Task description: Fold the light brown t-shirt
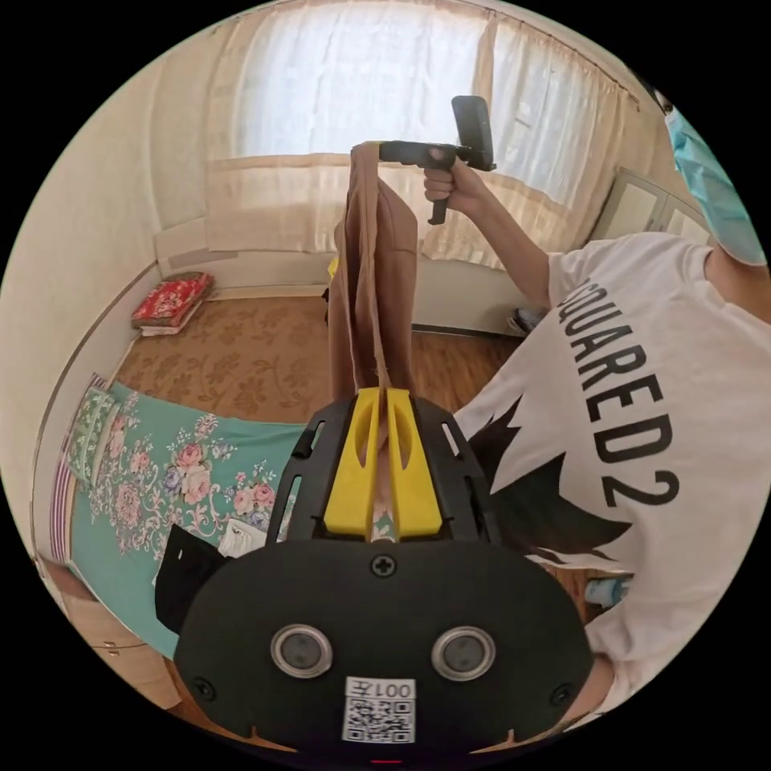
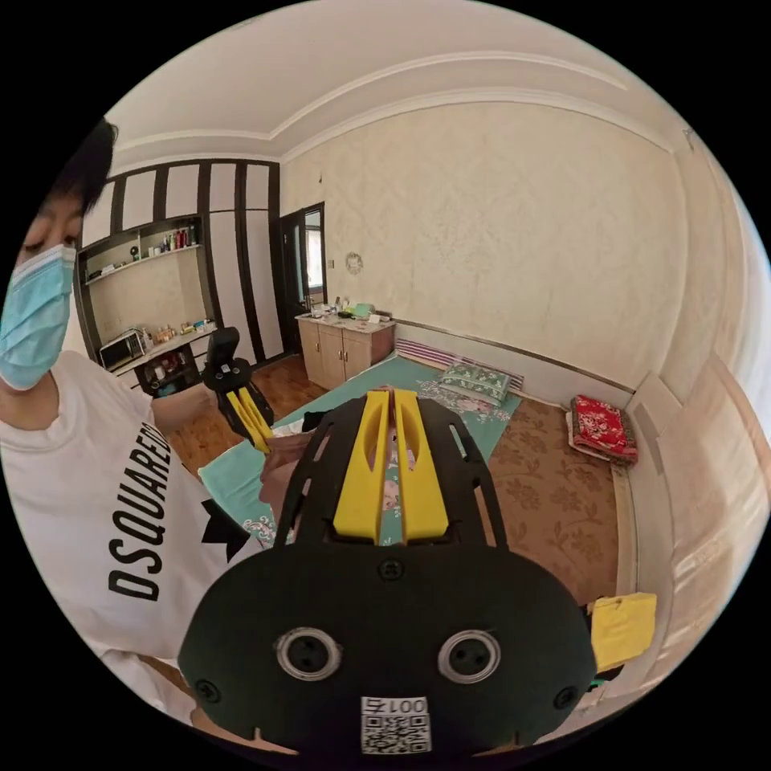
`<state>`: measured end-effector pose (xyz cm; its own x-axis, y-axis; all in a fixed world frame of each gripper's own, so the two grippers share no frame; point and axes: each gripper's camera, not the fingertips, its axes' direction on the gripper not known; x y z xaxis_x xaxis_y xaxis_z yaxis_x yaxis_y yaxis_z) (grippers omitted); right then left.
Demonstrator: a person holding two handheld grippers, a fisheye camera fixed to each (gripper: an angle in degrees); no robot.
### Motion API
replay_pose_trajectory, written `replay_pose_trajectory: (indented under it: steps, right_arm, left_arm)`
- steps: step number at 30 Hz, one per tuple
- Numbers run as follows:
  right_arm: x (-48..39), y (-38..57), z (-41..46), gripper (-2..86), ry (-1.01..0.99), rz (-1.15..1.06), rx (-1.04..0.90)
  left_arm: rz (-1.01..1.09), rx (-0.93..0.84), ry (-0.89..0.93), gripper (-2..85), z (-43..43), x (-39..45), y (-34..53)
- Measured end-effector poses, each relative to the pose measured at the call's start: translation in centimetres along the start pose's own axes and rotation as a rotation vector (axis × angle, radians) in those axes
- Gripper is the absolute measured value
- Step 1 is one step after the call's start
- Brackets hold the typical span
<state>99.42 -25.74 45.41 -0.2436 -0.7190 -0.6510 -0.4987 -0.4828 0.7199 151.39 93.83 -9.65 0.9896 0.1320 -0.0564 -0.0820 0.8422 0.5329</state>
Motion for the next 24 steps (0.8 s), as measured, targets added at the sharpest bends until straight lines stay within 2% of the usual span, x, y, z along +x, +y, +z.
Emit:
replay_pose_trajectory:
  steps: [3, 6, 11, 13, 15, 19, 22, 24]
  right_arm:
    - [1.4, 1.8, 0.0, 0.7, -0.058, 0.06, 0.026]
    - [2.0, 3.4, 0.0, 0.6, -0.005, 0.069, -0.017]
    - [1.5, 7.8, 1.5, 0.5, -0.002, 0.014, -0.298]
    - [1.3, 11.7, 3.3, 0.5, -0.104, 0.086, -0.454]
    - [1.7, 15.2, 4.8, 0.5, -0.208, 0.209, -0.528]
    - [5.4, 24.4, 7.7, 0.5, -0.382, 0.57, -0.517]
    - [11.0, 29.1, 10.5, 0.5, -0.425, 0.655, -0.465]
    - [15.2, 30.2, 13.2, 0.4, -0.428, 0.629, -0.447]
  left_arm:
    - [-0.008, -0.019, 0.045, -0.9, 1.5, -2.5, -0.6]
    - [-0.058, -0.016, 0.016, -0.9, 2.3, -4.7, -1.1]
    - [-0.101, -0.055, -0.024, -0.9, 1.4, -6.7, -1.0]
    - [-0.095, -0.085, 0.025, -0.9, 2.1, -6.7, -0.7]
    - [-0.164, -0.141, 0.109, -0.9, 4.4, -7.2, 0.1]
    - [-0.335, -0.166, 0.159, -0.9, 9.1, -9.2, 1.6]
    - [-0.465, -0.081, 0.154, -1.0, 12.6, -13.3, 1.6]
    - [-0.508, -0.059, 0.066, -1.0, 15.9, -18.2, 0.0]
